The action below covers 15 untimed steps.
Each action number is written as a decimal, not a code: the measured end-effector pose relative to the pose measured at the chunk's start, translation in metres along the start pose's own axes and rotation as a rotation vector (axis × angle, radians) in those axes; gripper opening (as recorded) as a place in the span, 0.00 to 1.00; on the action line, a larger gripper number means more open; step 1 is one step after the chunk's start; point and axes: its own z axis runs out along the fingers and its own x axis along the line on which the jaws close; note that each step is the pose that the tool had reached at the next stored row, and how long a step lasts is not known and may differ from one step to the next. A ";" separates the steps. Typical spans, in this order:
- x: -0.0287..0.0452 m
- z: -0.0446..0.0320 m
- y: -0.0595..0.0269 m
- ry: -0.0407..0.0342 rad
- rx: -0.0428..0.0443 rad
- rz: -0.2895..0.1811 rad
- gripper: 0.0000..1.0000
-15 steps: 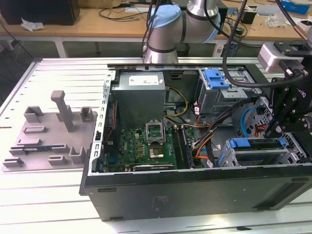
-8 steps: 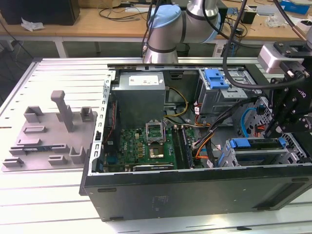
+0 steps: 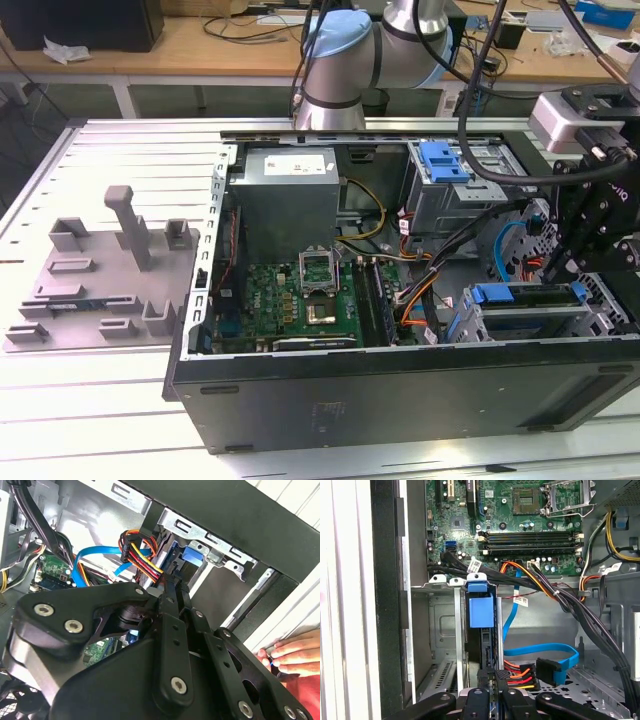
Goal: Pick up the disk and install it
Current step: 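Insert the first disk wire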
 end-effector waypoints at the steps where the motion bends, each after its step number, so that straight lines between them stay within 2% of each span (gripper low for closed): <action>1: -0.0001 0.0002 0.0000 -0.0003 0.0000 0.000 0.16; 15: -0.0007 0.0034 0.0001 0.0000 0.0000 0.000 0.16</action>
